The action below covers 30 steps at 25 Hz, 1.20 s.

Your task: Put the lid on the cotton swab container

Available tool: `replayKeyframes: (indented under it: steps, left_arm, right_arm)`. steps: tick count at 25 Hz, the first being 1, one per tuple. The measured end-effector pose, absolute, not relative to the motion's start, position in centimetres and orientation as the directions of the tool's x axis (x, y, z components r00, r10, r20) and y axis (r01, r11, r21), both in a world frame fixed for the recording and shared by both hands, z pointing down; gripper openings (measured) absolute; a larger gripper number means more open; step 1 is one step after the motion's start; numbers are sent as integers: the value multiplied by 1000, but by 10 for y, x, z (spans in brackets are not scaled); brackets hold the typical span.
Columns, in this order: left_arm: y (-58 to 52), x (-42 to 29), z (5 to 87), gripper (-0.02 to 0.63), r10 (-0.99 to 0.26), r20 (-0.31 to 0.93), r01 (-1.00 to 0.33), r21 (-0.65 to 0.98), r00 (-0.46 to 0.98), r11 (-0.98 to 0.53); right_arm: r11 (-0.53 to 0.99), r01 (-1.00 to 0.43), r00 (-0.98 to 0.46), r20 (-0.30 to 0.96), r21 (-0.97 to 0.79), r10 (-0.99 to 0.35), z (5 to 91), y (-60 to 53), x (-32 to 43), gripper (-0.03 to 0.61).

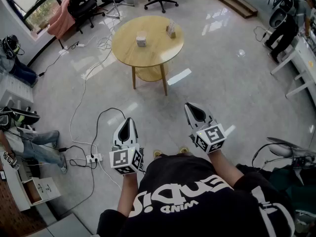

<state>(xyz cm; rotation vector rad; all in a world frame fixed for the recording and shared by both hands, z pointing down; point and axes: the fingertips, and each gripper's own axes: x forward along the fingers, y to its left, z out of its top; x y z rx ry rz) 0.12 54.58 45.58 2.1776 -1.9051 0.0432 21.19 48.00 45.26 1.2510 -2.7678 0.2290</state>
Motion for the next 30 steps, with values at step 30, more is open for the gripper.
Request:
replayKeyframes:
  steps: [30]
  left_arm:
    - [511, -39, 470, 9, -948, 203, -964, 153, 247, -218]
  right_arm:
    - [639, -741, -662, 68, -209, -746, 466, 470, 167, 3]
